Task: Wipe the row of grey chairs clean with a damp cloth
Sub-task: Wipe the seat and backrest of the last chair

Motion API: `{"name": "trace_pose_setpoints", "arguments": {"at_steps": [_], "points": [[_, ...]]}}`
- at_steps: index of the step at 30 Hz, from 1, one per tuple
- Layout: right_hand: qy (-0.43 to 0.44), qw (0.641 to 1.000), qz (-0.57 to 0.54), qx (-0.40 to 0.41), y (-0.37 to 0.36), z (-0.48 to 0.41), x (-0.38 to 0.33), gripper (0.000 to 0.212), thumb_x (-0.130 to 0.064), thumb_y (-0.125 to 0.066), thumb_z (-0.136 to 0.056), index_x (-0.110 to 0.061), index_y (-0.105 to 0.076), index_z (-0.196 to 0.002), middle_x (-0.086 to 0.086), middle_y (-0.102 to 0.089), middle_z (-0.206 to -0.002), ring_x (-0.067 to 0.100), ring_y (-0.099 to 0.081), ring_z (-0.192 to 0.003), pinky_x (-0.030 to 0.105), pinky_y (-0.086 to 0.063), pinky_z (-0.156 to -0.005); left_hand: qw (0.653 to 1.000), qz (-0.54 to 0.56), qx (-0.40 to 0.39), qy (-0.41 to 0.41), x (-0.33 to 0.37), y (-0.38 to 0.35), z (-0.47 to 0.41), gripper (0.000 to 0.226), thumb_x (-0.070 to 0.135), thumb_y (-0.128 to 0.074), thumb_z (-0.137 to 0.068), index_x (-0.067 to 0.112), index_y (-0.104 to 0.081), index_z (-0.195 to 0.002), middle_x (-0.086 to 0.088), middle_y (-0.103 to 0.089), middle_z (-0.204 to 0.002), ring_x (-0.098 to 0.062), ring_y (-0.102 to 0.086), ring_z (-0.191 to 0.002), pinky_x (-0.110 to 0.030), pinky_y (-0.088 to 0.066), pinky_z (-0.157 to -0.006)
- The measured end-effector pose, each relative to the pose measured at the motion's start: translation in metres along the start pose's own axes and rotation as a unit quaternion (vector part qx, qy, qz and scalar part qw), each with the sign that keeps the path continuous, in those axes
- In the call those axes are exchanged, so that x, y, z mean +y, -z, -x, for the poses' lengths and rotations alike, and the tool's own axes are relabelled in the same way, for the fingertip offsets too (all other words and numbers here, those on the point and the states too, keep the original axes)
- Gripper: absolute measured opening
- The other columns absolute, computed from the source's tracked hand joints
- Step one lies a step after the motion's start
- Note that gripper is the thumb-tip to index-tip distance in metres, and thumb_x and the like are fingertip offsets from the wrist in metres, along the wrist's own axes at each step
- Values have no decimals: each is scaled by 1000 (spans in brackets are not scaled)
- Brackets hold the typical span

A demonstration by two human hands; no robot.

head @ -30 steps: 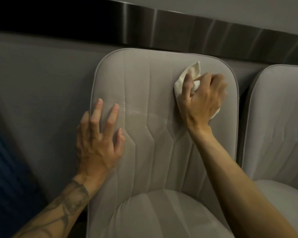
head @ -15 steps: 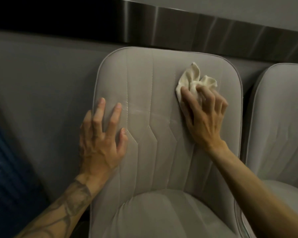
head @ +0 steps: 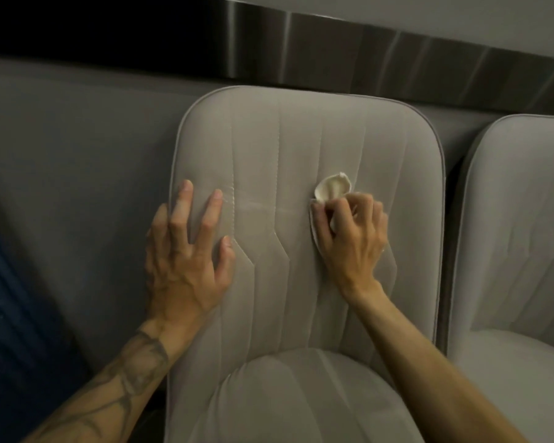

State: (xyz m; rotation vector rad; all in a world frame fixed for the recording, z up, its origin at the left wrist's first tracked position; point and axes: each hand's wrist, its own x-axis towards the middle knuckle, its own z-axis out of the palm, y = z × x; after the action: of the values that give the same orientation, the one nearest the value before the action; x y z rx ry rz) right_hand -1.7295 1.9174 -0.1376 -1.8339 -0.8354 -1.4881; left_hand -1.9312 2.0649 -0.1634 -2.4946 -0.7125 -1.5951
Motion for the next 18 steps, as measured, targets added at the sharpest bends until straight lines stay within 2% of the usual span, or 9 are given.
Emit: {"name": "trace_pose_setpoints", "arguments": {"at_steps": [2, 7, 9, 13, 15, 18], "points": [[-10, 1000, -1, 26, -5, -20, -4, 32, -35, -64, -99, -12, -59, -76, 10, -56, -86, 27, -49, -71, 45, -41, -59, 1000, -1, 0, 0, 0, -1, 0, 59, 36, -49, -102, 23, -40, -158, -12, -24, -166, -50, -42, -134, -63, -44, -105], [-61, 995, -6, 80, -18, -66, -10, 25, -39, -59, -100, -18, -58, -87, 6, -54, -92, 22, -49, -79, 39, -40, -66, 1000, -4, -1, -2, -3, -4, 0, 60, 37, -47, -102, 25, -36, -160, -10, -21, -167, -48, -41, -135, -62, -44, -104], [-50, 996, -9, 72, -17, -45, -9, 25, -37, -60, -100, -17, -60, -85, 7, -54, -90, 23, -49, -78, 39, -39, -65, 1000, -8, -4, 1, -3, -5, 0, 62, 38, -47, -101, 27, -35, -161, -9, -21, -167, -47, -40, -136, -63, -44, -103], [22, 1000, 1, 5, -2, 8, -6, 27, -31, -65, -98, -12, -64, -79, 10, -56, -84, 27, -50, -72, 41, -37, -62, 1000, -4, -7, 2, -3, -5, 1, 63, 39, -47, -100, 28, -34, -161, -9, -21, -168, -47, -40, -137, -63, -44, -102], [30, 999, 5, 14, -2, -17, -6, 28, -31, -63, -99, -11, -64, -79, 12, -57, -83, 30, -51, -70, 42, -40, -62, 1000, -1, -1, -6, -5, -6, 1, 61, 39, -45, -101, 27, -35, -161, -9, -21, -168, -48, -40, -136, -62, -43, -104], [-27, 998, 9, 58, -14, -89, -15, 27, -38, -59, -100, -14, -64, -91, 11, -57, -90, 26, -53, -76, 43, -45, -64, 1000, -5, -1, -4, -5, -6, 1, 61, 38, -45, -102, 27, -35, -161, -8, -20, -168, -48, -40, -136, -62, -44, -104]]}}
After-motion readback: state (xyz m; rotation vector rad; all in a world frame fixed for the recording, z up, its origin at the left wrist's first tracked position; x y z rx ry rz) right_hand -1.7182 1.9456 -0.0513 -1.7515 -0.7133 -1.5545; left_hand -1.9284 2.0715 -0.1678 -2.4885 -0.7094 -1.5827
